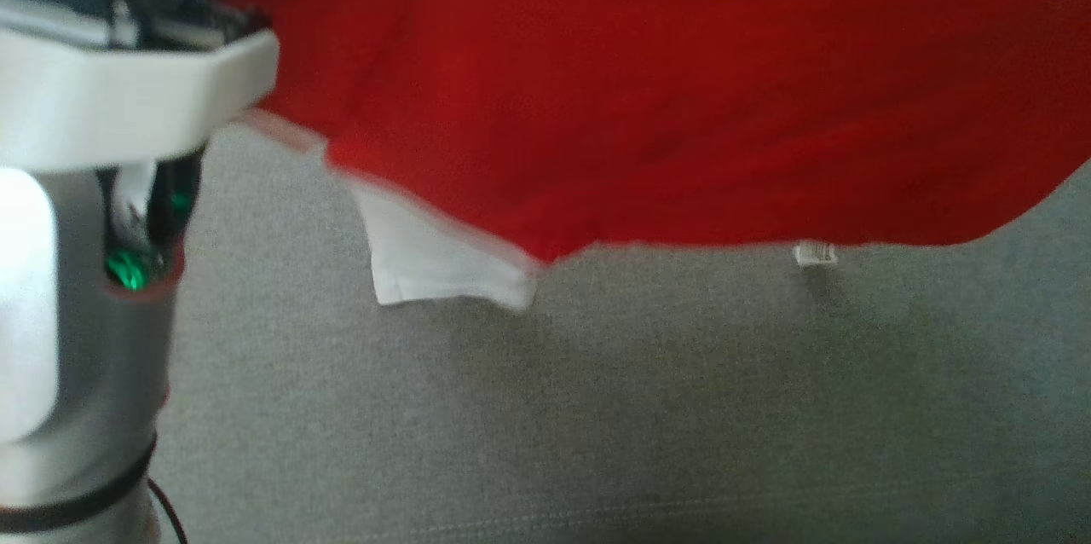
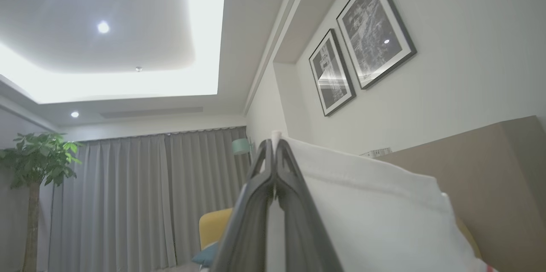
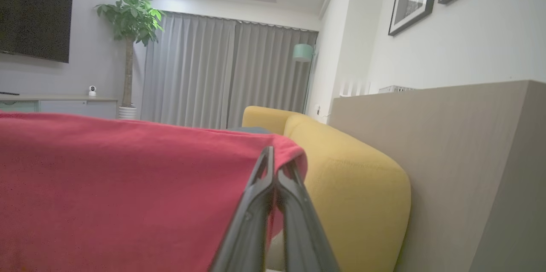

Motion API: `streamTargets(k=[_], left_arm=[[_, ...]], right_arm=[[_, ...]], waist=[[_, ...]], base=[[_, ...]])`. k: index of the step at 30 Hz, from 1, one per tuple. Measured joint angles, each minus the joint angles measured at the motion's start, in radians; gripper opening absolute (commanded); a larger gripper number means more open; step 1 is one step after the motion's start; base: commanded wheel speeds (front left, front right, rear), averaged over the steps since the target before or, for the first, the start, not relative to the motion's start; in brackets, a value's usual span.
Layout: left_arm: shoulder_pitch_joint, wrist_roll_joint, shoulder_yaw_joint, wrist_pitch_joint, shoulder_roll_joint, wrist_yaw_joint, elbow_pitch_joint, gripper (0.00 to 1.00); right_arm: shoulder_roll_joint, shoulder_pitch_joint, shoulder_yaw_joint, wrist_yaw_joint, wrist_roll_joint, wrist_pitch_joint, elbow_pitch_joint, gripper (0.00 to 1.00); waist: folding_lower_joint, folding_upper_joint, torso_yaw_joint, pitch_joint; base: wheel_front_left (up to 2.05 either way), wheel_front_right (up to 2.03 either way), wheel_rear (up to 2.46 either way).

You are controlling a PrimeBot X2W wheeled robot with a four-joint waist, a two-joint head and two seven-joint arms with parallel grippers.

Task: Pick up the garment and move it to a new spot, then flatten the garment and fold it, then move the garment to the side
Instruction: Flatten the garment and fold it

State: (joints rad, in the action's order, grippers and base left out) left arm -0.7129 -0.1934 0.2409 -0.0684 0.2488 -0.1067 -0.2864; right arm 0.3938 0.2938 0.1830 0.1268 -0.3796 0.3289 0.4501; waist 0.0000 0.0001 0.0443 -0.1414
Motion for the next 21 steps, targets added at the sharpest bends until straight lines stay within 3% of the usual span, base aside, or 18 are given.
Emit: streamTargets(k=[6, 11, 15, 21], left_arm=[[-0.084, -0.003, 0.002, 0.050, 0.000, 0.011, 0.021, 0.00], [-0.117, -0.024, 0.013, 0.059, -0.012, 0.025, 0.124, 0.00], [-0.186, -0.049, 0.038, 0.039, -0.042, 0.048, 0.314, 0.00], [-0.334, -0.064, 0.034, -0.072, -0.078, 0.072, 0.631, 0.00]], right_arm=[[0.006, 0.055, 0.006, 0.000, -0.025, 0.050, -0.004, 0.00], [0.006, 0.082, -0.017, 0.000, -0.059, 0.050, -0.087, 0.00], [0.009, 0.169, -0.094, 0.000, -0.099, 0.025, -0.230, 0.00], [0.011, 0.385, -0.221, 0.000, -0.115, -0.060, -0.496, 0.00]], waist=[[0.0000, 0.0000, 0.008, 0.055], [0.0000, 0.0000, 0.015, 0.065], [0.0000, 0.0000, 0.022, 0.045], [0.0000, 0.0000, 0.041, 0.013]], base=[[0.00, 0.00, 0.00], [0.00, 0.00, 0.00], [0.00, 0.00, 0.00], [0.00, 0.00, 0.00]])
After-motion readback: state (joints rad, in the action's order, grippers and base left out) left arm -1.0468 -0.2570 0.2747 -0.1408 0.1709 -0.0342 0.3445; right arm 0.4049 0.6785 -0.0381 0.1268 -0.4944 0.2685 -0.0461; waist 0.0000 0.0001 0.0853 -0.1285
